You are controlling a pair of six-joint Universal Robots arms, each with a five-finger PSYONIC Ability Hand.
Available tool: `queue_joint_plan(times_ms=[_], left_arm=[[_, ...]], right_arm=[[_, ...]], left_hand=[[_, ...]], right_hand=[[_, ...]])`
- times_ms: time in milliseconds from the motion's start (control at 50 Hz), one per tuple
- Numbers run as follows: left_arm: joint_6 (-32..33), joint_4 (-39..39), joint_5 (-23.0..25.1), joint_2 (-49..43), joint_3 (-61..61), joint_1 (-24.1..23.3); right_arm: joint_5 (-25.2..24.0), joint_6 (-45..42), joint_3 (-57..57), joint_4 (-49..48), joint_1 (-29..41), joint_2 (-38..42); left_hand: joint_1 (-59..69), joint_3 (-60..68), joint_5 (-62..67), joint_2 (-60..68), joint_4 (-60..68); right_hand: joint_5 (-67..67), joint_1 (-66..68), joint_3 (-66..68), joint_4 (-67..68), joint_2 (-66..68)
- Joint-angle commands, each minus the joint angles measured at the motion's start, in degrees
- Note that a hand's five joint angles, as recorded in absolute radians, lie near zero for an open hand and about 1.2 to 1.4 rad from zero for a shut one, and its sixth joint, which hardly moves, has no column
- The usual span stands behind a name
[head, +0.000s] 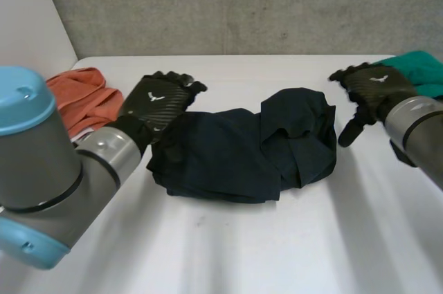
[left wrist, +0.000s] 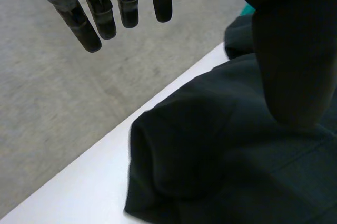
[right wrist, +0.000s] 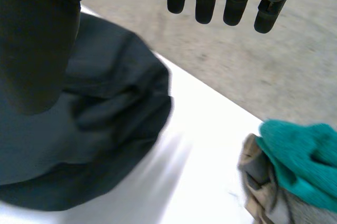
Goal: Fold the laundry.
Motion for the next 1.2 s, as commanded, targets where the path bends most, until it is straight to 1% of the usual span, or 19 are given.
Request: queue_joint_plan(times_ms=[20,120,180,260,340,400,420,440,480,620,740,840,920,980,1000,1020,1040,1120,1200], left_arm=[[6.5,-2.9,0.1,-8.5,9.0,-2.1],[14.2,-6.8,-2.0,-15.7,16.2,-3.7],[16.0,-8.1,-3.3,-17.7,18.2,-4.4],[16.9,-8.4,-4.2,-19.9,20.6,-5.6],[16.9,-7.8,-4.5,-21.7,22.2,-6.0],[16.6,-7.4,-4.4,-22.5,23.1,-6.0],[16.4,-7.1,-4.5,-22.6,23.6,-6.0],[16.2,-7.0,-4.5,-22.5,23.8,-6.0],[15.7,-6.2,-4.6,-22.5,24.6,-6.1],[10.1,2.0,-4.2,-19.5,33.1,-5.2],[-4.2,5.8,-4.5,-19.8,43.7,-1.8],[-14.5,6.4,-4.9,-21.3,44.1,1.9],[-19.1,7.9,-4.1,-23.6,40.3,4.9],[-20.4,10.2,-2.9,-26.2,36.8,7.3],[-20.6,10.9,-2.4,-27.0,36.1,7.9],[-20.7,12.0,-1.4,-28.8,34.7,9.1],[-20.6,12.5,-0.7,-29.7,34.0,9.7],[-20.2,13.6,2.6,-33.8,31.9,12.6],[-18.8,11.8,3.2,-35.2,30.6,15.7]], right_arm=[[-0.7,7.1,-2.1,-0.9,-4.3,4.6],[-3.1,11.1,-5.8,-0.6,-4.8,12.3],[-4.0,12.1,-7.9,-0.8,-4.3,15.8],[-4.4,13.2,-11.7,-1.0,-3.4,21.3],[-4.1,14.2,-14.9,-1.2,-2.1,25.5],[-4.2,15.4,-16.8,-2.0,-1.4,27.7],[-4.1,16.0,-17.9,-2.7,-1.2,28.4],[-4.1,16.3,-18.2,-3.1,-1.2,28.6],[-4.0,17.0,-19.3,-4.1,-1.3,28.7],[-3.4,17.2,-27.7,-11.8,-2.2,22.2],[-4.0,14.2,-35.4,-15.8,-0.4,15.7],[-7.5,8.5,-31.8,-15.8,2.7,10.4],[-11.1,5.1,-20.8,-15.3,6.6,6.0],[-14.4,3.1,-10.6,-16.0,10.2,3.5],[-15.4,2.5,-8.4,-16.4,11.2,3.4],[-16.9,1.5,-4.6,-17.7,13.2,4.0],[-17.5,1.0,-2.9,-18.5,14.3,4.7],[-17.5,-1.3,2.1,-22.7,19.6,10.6],[-14.4,-5.4,1.7,-24.2,23.8,17.4]], left_hand=[[-1.1,-1.5,-2.5,-1.3,-1.4],[-1.1,-1.5,-2.5,-1.3,-1.4],[-1.1,-1.5,-2.5,-1.3,-1.4],[8.9,8.4,7.4,8.7,8.6],[31.7,31.3,30.3,31.5,31.4],[50.6,50.1,49.1,50.4,50.3],[60.4,60.0,59.0,60.2,60.1],[64.5,64.1,63.1,64.3,64.2],[68.9,68.4,67.5,68.7,68.6],[68.9,68.5,67.5,68.7,68.6],[68.9,68.5,67.5,68.7,68.6],[68.9,68.5,67.5,68.7,68.6],[68.9,68.5,67.5,68.7,68.6],[56.4,55.9,54.9,56.2,56.1],[49.0,48.5,47.5,48.8,48.7],[34.9,34.5,33.5,34.7,34.7],[30.3,29.8,28.8,30.1,30.0],[20.3,19.9,18.9,20.2,20.1],[17.0,16.5,15.5,16.8,16.7]], right_hand=[[-2.3,-2.4,-1.5,-1.5,-1.6],[-2.3,-2.4,-1.5,-1.5,-1.6],[-2.3,-2.4,-1.5,-1.5,-1.6],[-2.3,-2.4,-1.5,-1.5,-1.6],[-2.3,-2.4,-1.5,-1.5,-1.6],[25.6,25.5,26.5,26.4,26.3],[52.1,52.0,52.9,52.9,52.8],[66.0,65.9,66.8,66.8,66.7],[67.7,67.6,68.5,68.5,68.4],[67.7,67.6,68.5,68.5,68.4],[67.7,67.6,68.5,68.5,68.4],[67.7,67.6,68.5,68.5,68.4],[67.7,67.6,68.5,68.5,68.4],[67.7,67.6,68.5,68.5,68.4],[67.7,67.6,68.5,68.5,68.4],[67.7,67.6,68.5,68.5,68.4],[67.7,67.6,68.5,68.5,68.4],[67.7,67.6,68.5,68.5,68.4],[67.7,67.6,68.5,68.5,68.4]])
